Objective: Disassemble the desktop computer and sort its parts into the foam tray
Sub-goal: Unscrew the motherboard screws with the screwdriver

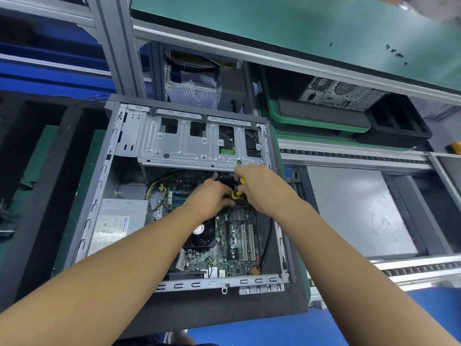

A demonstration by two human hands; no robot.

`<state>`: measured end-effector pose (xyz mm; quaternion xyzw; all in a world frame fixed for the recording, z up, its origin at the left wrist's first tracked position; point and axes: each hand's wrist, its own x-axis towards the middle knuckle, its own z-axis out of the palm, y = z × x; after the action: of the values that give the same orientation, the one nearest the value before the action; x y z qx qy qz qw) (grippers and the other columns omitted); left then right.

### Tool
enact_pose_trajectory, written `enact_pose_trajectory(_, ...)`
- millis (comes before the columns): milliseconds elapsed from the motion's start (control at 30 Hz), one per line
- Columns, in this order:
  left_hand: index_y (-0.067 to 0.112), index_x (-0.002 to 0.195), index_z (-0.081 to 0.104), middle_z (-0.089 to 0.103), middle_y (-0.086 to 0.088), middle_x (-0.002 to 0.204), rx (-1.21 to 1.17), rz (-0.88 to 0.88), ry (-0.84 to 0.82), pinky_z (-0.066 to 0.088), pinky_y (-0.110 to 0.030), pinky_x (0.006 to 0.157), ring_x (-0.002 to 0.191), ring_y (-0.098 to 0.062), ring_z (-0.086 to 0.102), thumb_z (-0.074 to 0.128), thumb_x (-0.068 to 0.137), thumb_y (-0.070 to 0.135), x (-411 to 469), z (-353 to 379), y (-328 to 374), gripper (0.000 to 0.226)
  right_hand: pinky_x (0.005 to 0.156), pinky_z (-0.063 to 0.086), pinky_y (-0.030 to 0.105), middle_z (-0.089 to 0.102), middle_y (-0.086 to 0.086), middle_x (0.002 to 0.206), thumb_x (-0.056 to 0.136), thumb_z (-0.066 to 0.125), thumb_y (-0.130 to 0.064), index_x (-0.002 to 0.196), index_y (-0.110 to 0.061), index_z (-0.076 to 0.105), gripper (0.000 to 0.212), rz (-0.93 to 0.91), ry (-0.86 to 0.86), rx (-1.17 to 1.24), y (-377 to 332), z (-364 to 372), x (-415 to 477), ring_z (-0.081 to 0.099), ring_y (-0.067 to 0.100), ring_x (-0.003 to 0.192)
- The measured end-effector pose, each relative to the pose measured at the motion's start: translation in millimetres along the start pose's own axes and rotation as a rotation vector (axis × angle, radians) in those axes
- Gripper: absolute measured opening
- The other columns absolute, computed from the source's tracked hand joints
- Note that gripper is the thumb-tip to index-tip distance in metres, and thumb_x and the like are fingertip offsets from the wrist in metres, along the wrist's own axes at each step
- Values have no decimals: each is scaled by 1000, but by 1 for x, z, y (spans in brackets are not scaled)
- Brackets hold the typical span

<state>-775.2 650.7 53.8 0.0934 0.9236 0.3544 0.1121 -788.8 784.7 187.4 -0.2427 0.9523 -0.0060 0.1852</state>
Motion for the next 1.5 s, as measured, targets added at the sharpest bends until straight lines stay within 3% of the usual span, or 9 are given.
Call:
enact_pose_trajectory(133, 13, 89, 75, 68, -11, 70, 10, -5, -7, 39, -43, 98, 85, -29, 61, 72, 86, 39, 1, 1, -1, 26, 82, 45, 33, 58, 7, 114, 94, 61, -19, 113, -19, 61, 19, -25, -47, 91, 3, -7, -4, 55, 27, 105)
enact_pose_trajectory(233, 16, 97, 74, 67, -10, 75, 21, -33, -22, 41, -36, 86, 99, -32, 57, 70, 88, 40, 2, 3, -1, 27, 68, 39, 31, 60, 8, 98, 94, 58, -47, 105, -14, 59, 35, 121, 74, 188, 2, -6, -8, 58, 29, 91)
enact_pose_trajectory(300, 19, 97, 75, 70, -9, 79, -9, -50, -34, 44, -32, 77, 89, -28, 60, 71, 88, 40, 3, 3, -1, 24, 63, 38, 32, 54, 8, 89, 93, 53, -58, 93, -12, 53, 46, 232, 144, 122, -2, -4, -7, 55, 29, 80)
enact_pose_trajectory(567, 16, 93, 75, 67, -6, 71, -36, -20, 13, 40, -32, 62, 68, -21, 53, 74, 86, 36, 1, 0, 1, 21, 67, 36, 28, 63, 12, 101, 96, 60, -20, 104, -14, 57, 10, 89, 129, 130, -7, -2, -4, 57, 28, 95)
enact_pose_trajectory(700, 20, 98, 77, 64, 2, 68, -55, 4, 6, 43, -34, 71, 66, -16, 50, 73, 88, 27, 1, -1, 0, 13, 71, 39, 29, 55, 10, 114, 93, 56, -6, 111, -20, 62, 24, 67, 59, 141, 1, -7, -8, 53, 24, 93)
enact_pose_trajectory(900, 20, 93, 76, 68, -2, 75, -47, -48, 9, 49, -32, 68, 72, -18, 57, 74, 86, 33, 2, -2, 0, 15, 66, 39, 32, 60, 12, 101, 95, 58, -47, 103, -14, 52, 35, 232, 179, 224, -3, -1, -7, 57, 31, 86)
enact_pose_trajectory(1133, 17, 100, 75, 72, -6, 83, -87, -34, 43, 43, -33, 85, 80, -17, 57, 76, 84, 33, 0, 0, 0, 23, 75, 43, 32, 56, 10, 112, 96, 59, -19, 109, -13, 59, 14, 128, 119, 204, -7, -3, -2, 56, 28, 98)
enact_pose_trajectory(1267, 16, 92, 74, 64, 0, 69, -40, -6, 26, 40, -33, 60, 67, -20, 55, 75, 85, 30, -1, -1, 2, 16, 69, 34, 27, 40, 3, 109, 94, 57, -8, 110, -18, 58, 19, 118, 58, 245, -8, -3, -2, 48, 21, 80)
enact_pose_trajectory(1500, 19, 97, 75, 69, -5, 78, -68, -61, 14, 49, -31, 72, 74, -18, 56, 79, 80, 35, -1, 1, 3, 23, 64, 38, 31, 58, 13, 97, 98, 55, -43, 94, -10, 51, 33, 243, 154, 168, -12, 0, -1, 62, 34, 89)
